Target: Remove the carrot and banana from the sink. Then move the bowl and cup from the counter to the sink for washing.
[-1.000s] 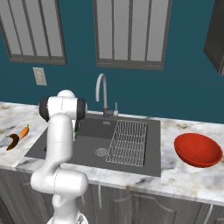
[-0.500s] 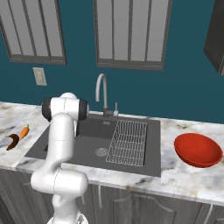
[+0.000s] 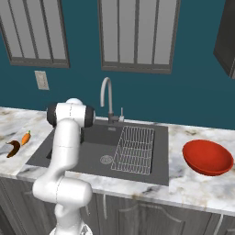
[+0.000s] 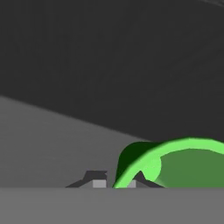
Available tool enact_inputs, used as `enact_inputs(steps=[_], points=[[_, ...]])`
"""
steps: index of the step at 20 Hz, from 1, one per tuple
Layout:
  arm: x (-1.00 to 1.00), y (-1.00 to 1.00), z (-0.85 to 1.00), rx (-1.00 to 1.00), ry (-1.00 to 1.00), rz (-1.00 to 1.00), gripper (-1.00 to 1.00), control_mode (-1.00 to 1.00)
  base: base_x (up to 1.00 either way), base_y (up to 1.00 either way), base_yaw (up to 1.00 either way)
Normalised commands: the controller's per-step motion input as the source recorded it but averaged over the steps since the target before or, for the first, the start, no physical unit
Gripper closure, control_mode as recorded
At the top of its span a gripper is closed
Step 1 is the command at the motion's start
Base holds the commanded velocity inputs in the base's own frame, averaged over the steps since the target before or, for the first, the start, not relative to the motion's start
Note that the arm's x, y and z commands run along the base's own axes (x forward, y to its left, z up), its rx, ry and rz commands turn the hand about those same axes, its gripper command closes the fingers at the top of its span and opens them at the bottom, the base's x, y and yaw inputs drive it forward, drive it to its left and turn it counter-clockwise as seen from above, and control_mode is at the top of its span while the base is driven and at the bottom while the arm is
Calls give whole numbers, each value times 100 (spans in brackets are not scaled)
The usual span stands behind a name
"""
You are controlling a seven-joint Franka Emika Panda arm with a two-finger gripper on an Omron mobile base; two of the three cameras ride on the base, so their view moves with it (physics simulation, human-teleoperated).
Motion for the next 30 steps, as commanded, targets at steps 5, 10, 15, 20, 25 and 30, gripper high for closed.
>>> enact_inputs(steps=[5, 10, 15, 20, 25, 30], points=[[7, 2, -4, 0, 23, 0, 100, -100, 0, 0, 0], [8, 0, -7, 0, 19, 0, 100, -100, 0, 0, 0], [2, 0, -17, 0, 6, 0, 100, -100, 0, 0, 0], [4, 0, -18, 0, 0, 0, 100, -100, 0, 0, 0], [2, 0, -13, -1, 2, 0, 100, -100, 0, 0, 0], [0, -3, -4, -2, 16, 3, 100, -100, 0, 0, 0]])
